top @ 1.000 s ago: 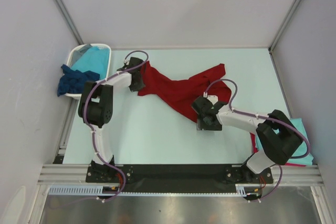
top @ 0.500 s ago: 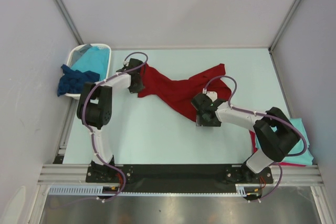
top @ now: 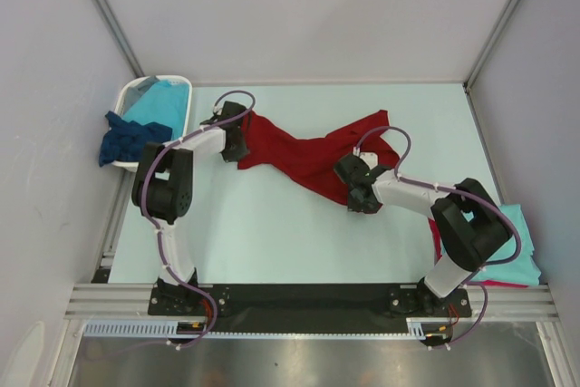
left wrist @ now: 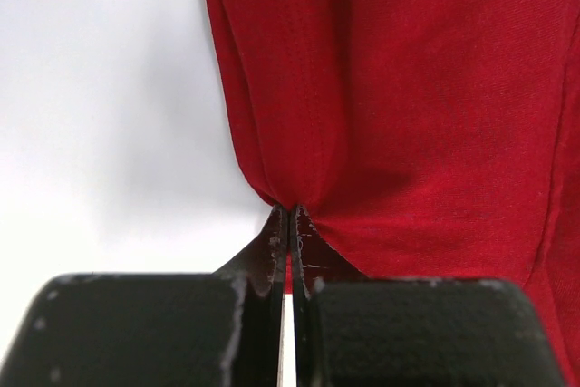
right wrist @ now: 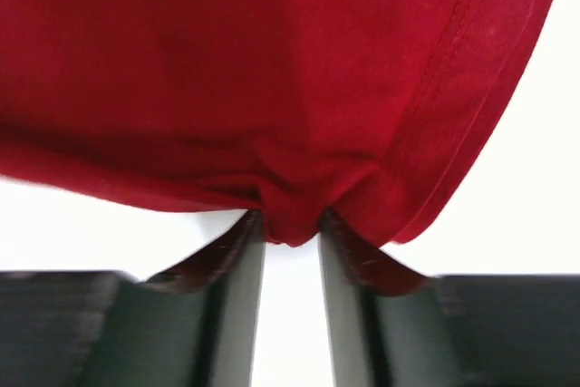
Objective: Fold and stack the t-shirts
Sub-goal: Flatten out the tshirt
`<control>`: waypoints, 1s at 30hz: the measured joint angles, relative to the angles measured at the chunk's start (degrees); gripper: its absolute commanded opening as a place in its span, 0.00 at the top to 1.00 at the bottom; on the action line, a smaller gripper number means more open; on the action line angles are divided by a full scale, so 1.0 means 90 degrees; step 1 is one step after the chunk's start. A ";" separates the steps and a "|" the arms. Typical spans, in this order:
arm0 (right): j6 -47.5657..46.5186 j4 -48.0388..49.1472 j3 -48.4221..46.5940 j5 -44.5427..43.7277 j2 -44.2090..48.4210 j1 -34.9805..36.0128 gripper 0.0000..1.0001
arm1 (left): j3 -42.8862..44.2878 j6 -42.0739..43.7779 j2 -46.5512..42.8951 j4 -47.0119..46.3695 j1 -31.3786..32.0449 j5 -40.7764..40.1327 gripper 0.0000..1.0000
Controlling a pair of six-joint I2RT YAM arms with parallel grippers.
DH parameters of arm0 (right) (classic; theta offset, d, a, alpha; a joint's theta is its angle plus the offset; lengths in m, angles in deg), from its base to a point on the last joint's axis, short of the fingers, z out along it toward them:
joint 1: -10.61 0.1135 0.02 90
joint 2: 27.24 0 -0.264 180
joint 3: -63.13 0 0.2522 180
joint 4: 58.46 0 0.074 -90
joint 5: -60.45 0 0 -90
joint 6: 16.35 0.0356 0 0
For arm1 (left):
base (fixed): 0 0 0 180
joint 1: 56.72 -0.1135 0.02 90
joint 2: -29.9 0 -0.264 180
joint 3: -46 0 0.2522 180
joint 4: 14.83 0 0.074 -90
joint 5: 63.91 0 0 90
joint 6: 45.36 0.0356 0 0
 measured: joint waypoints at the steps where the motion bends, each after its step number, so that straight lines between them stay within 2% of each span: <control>1: -0.0029 0.0002 -0.0017 -0.0007 -0.0024 -0.0005 0.76 | 0.0000 0.0000 0.0000 0.0002 0.0000 0.0000 1.00; 6: -0.0104 -0.0005 -0.0058 -0.0073 -0.0080 -0.0010 0.83 | 0.0000 0.0002 0.0000 0.0015 0.0000 -0.0002 1.00; 10: -0.0104 -0.0024 -0.0061 -0.0117 -0.0073 0.0005 1.00 | 0.0000 0.0002 -0.0005 0.0017 0.0000 -0.0002 1.00; 17: 0.0095 -0.0568 -0.0170 -0.0287 0.0517 0.0330 1.00 | -0.0369 -0.0032 -0.0442 0.0058 0.0032 -0.0044 1.00; 24: 0.0248 -0.1486 -0.1122 -0.0896 0.1834 0.0510 1.00 | -0.0903 -0.0107 -0.2159 0.0352 0.0369 -0.0294 1.00; 30: 0.0143 -0.2004 -0.2246 -0.1389 0.2006 0.0493 1.00 | -0.0903 -0.0151 -0.3393 0.0622 0.0549 -0.0444 1.00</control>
